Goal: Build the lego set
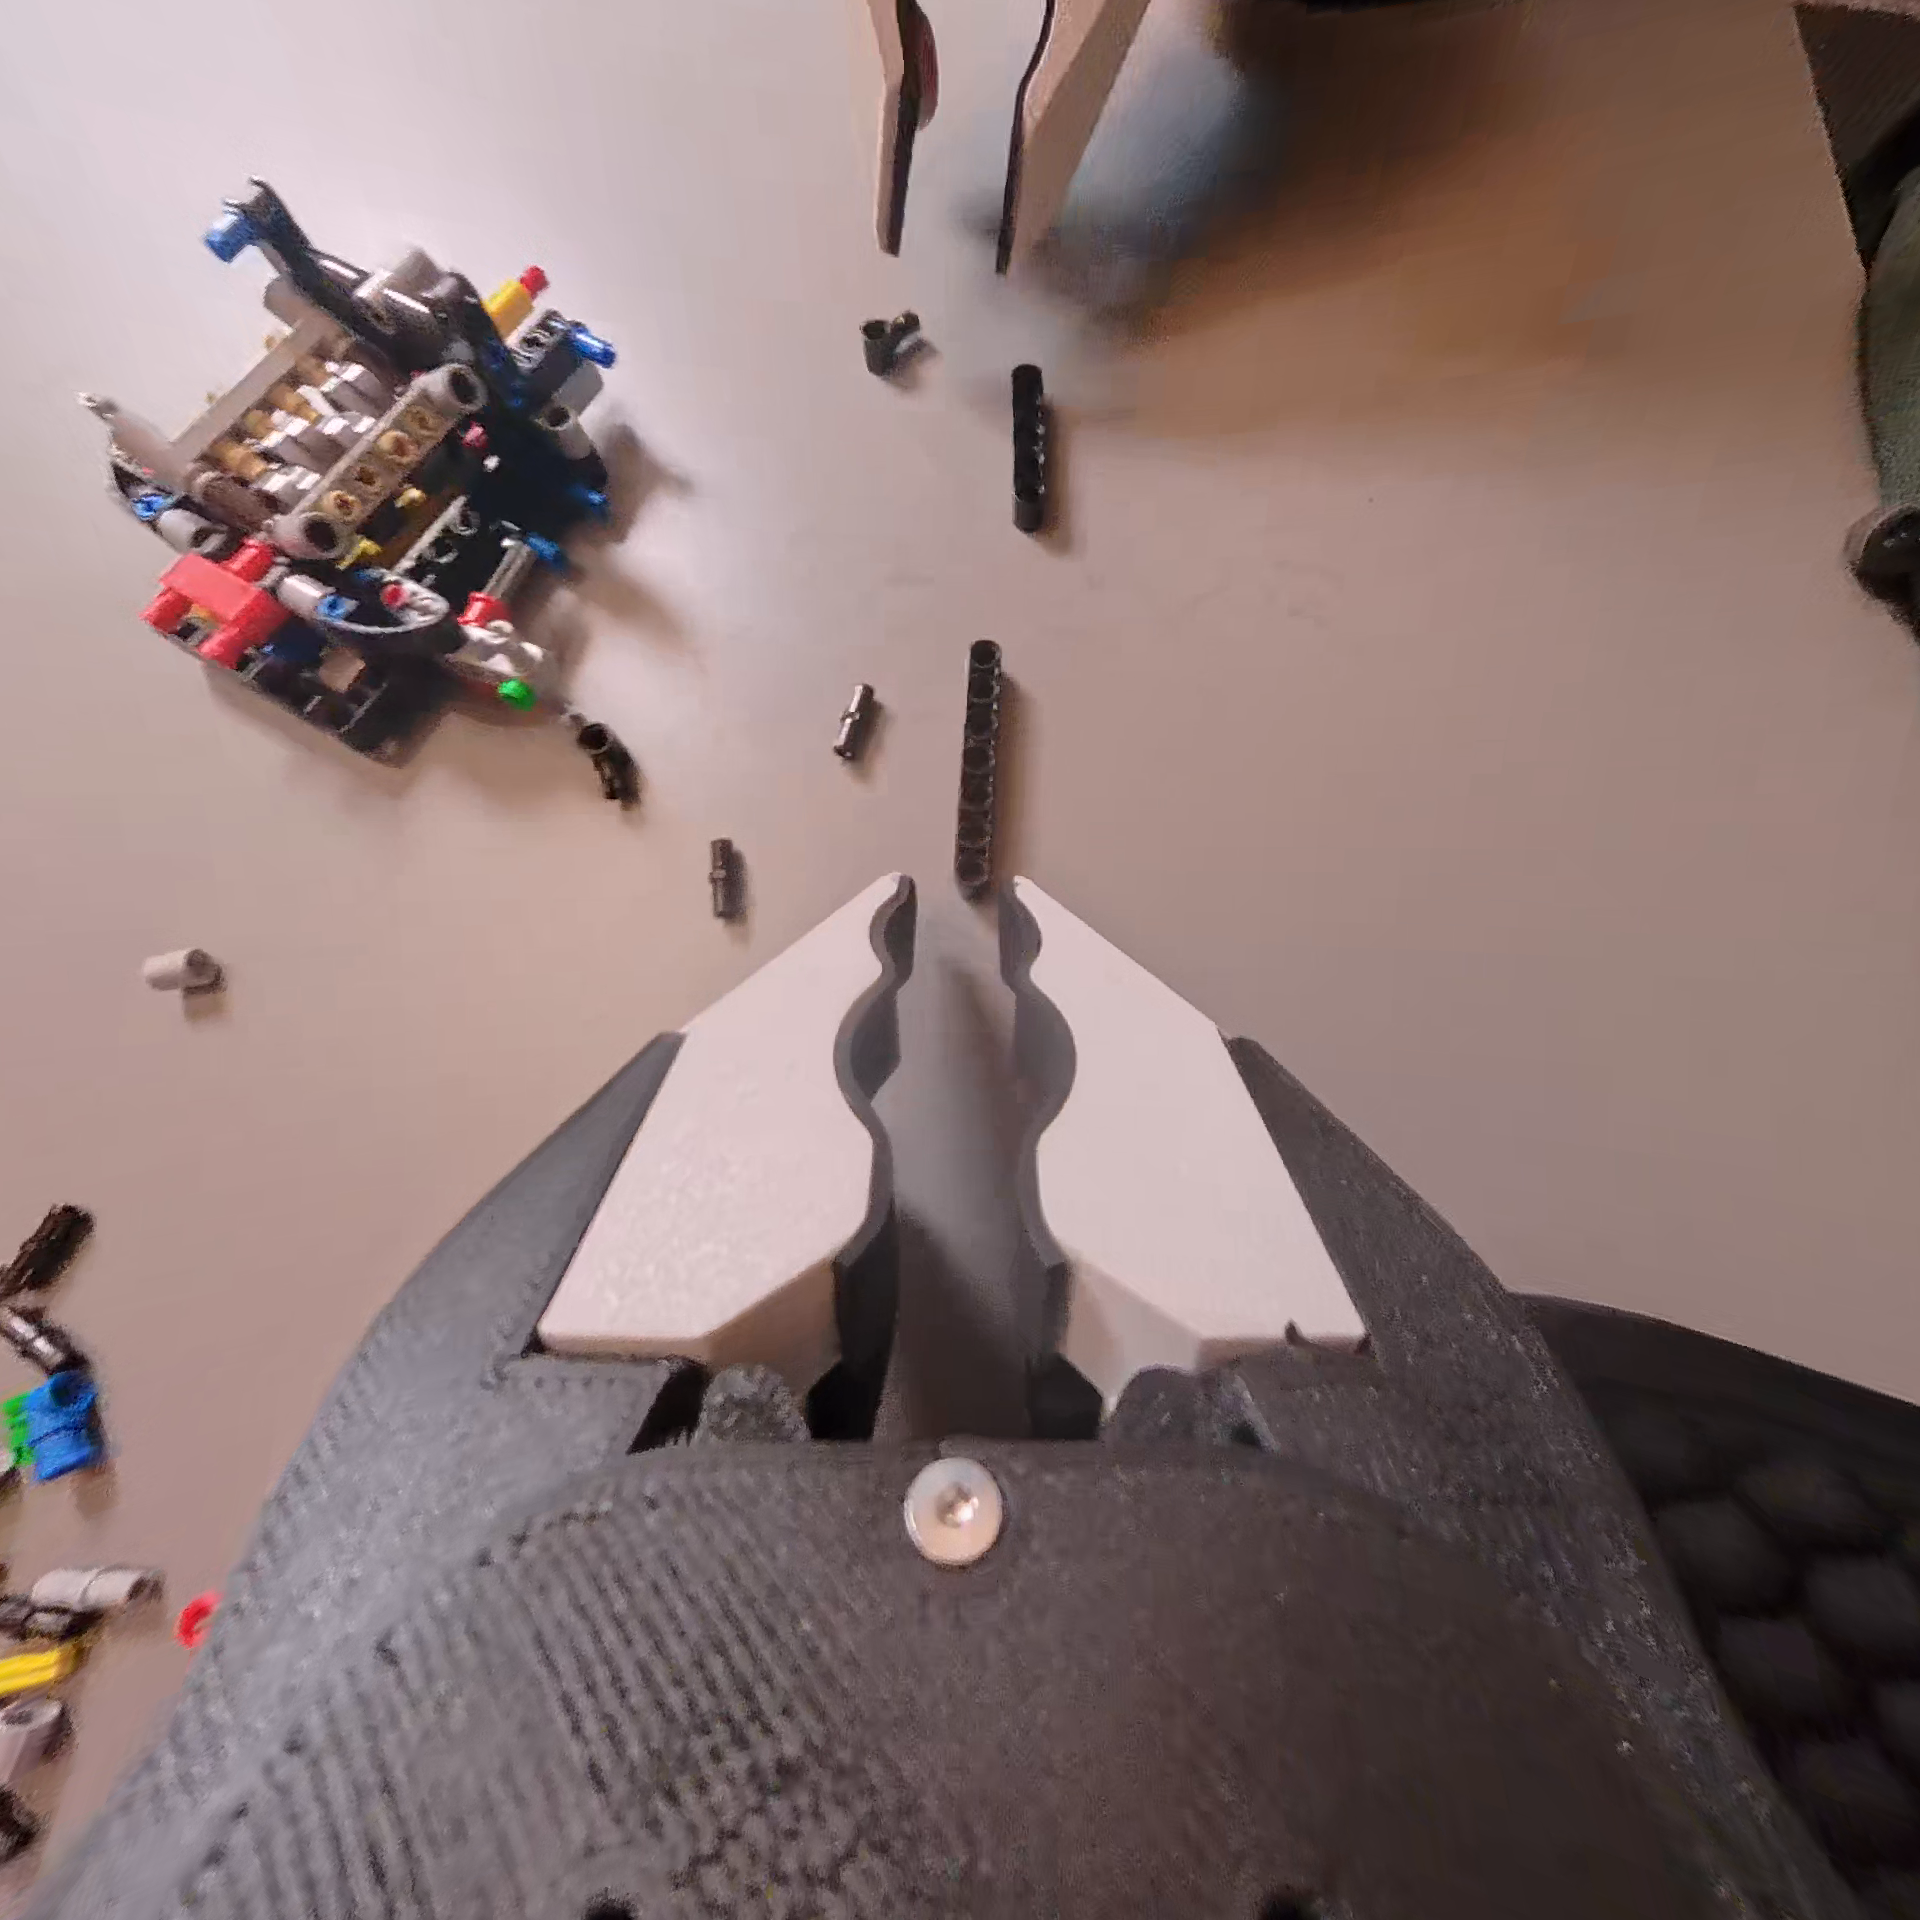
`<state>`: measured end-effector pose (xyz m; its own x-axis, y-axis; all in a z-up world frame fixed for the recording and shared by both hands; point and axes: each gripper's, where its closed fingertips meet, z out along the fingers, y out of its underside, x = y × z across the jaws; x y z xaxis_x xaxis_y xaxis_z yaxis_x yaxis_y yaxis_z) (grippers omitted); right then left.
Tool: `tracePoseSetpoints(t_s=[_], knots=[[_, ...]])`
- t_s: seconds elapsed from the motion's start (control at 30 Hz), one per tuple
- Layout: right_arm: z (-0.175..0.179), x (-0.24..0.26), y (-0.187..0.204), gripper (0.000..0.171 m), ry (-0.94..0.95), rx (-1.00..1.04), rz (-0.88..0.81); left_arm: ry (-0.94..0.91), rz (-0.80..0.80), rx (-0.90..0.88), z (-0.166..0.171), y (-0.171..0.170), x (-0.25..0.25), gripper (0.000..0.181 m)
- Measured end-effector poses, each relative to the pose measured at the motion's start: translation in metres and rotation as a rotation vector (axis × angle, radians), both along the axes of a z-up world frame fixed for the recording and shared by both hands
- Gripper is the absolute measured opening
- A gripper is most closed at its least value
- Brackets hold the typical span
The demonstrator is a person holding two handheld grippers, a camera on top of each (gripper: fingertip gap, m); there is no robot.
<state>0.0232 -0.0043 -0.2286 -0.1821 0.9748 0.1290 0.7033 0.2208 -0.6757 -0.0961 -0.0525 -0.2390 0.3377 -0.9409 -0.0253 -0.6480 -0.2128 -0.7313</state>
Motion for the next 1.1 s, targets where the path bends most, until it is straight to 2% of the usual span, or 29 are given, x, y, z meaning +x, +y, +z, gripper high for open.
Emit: tracePoseSetpoints(t_s=[0.13, 0.3, 0.5, 0.6, 0.73, 0.87, 0.97, 1.1], knots=[[-0.004, 0.010, 0.019, 0.020, -0.004, 0.005, -0.070, -0.053, 0.073, 0.030, 0.011, 0.014, -0.010, 0.014], [-0.012, 0.007, 0.018, 0.020, -0.019, 0.011, -0.069, -0.031, 0.196, 0.098, 0.009, 0.038, -0.023, 0.013], [-0.010, 0.006, 0.018, 0.020, -0.005, 0.018, -0.069, 0.006, 0.223, 0.094, -0.004, 0.046, -0.022, 0.015], [-0.005, 0.003, 0.018, 0.019, 0.022, 0.023, -0.069, 0.009, 0.211, 0.090, -0.006, 0.048, -0.017, 0.008], [0.013, -0.008, 0.014, 0.018, 0.135, 0.026, -0.058, 0.019, 0.202, 0.104, -0.006, 0.051, -0.011, 0.003], [0.043, -0.031, -0.004, 0.018, 0.342, 0.053, 0.000, -0.230, 0.122, 0.049, 0.030, 0.036, 0.026, 0.003], [0.060, -0.047, -0.031, 0.018, 0.465, 0.058, 0.094, -0.474, 0.008, -0.087, 0.065, 0.013, 0.059, 0.002], [0.067, -0.051, -0.054, 0.018, 0.512, 0.052, 0.185, -0.580, -0.074, -0.176, 0.080, -0.004, 0.079, 0.003]])
